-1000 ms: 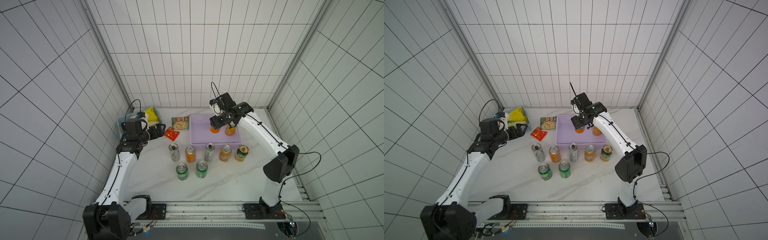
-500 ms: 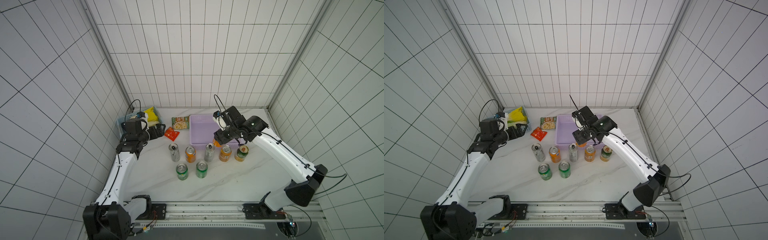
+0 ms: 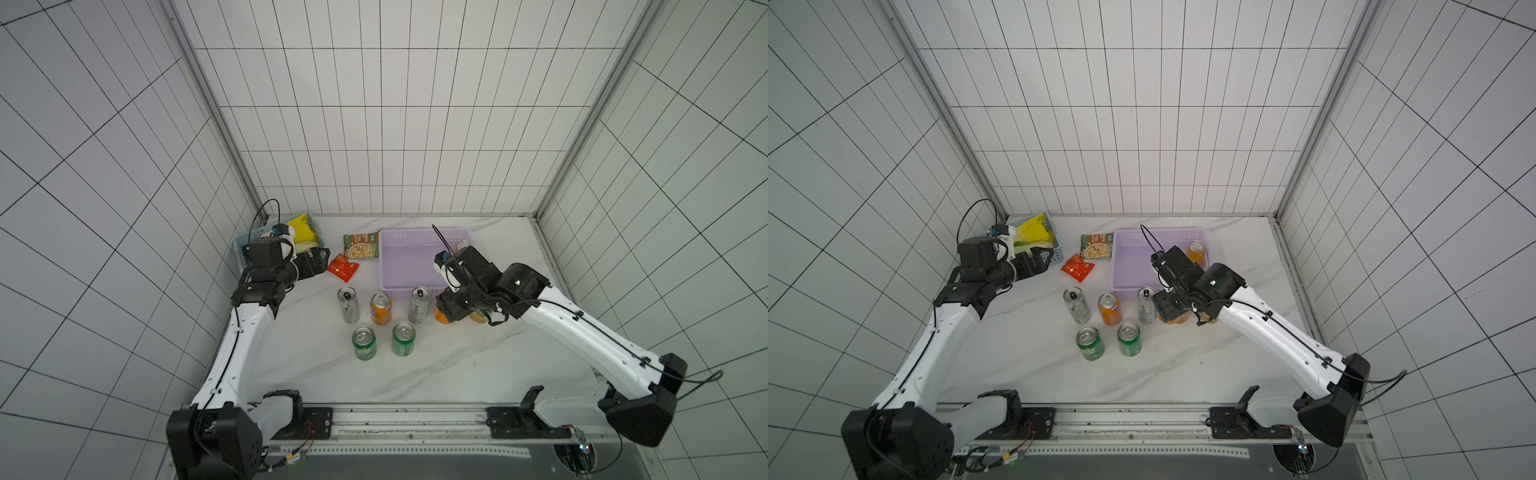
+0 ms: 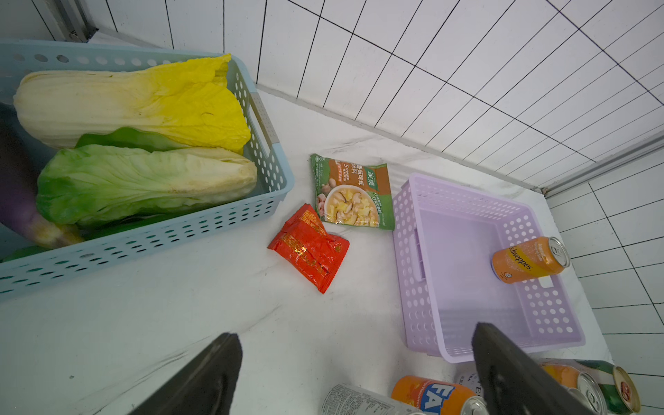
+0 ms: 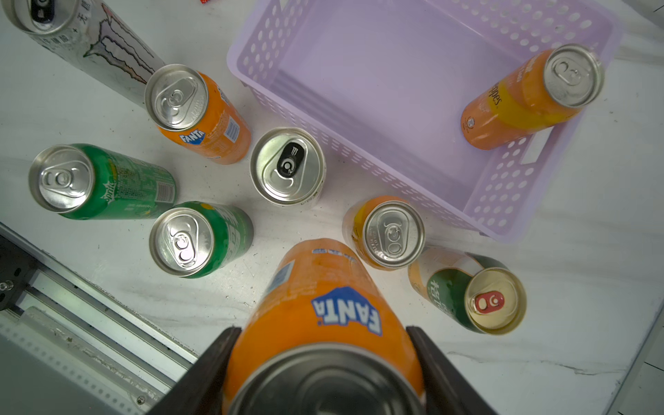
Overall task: Take out the drinks from the basket
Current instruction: Place the drink at the center of the board.
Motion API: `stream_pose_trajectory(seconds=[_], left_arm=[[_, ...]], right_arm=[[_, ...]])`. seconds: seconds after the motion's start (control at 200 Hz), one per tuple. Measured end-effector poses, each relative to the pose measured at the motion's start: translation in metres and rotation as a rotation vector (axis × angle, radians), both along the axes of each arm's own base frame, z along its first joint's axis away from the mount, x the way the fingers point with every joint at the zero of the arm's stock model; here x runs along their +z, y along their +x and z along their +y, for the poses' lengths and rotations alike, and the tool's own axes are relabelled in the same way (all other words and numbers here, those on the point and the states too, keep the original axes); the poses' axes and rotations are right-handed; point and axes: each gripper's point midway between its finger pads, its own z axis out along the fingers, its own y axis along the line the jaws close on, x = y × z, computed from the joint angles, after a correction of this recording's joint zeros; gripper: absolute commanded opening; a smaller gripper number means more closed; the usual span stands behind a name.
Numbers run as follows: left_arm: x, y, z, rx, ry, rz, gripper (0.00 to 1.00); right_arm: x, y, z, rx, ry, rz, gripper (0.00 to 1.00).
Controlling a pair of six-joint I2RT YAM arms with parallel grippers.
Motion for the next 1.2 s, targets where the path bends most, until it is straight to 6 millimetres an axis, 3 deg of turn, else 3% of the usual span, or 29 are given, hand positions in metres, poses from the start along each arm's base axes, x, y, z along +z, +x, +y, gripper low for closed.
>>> stream_pose_trajectory(seconds=[0.245,0.815,1.199], left_arm=[[-0.002,0.001,0.002,0.006,-0.001,0.007,0.98],[-0.004,0.002,0.003,0.007,-0.001,0.012,0.98],[-0.006,0.003,0.004,0.011,-0.002,0.018,0.98]], right_arm=[[-0.025,-0.012,-0.005,-0.037,0.026,0.023,0.65],[-0.097,-0.025,0.008,-0.061,0.043,0.118,0.65],[-0.121,-0.027,0.01,-0.077,0.038,0.138,0.66]])
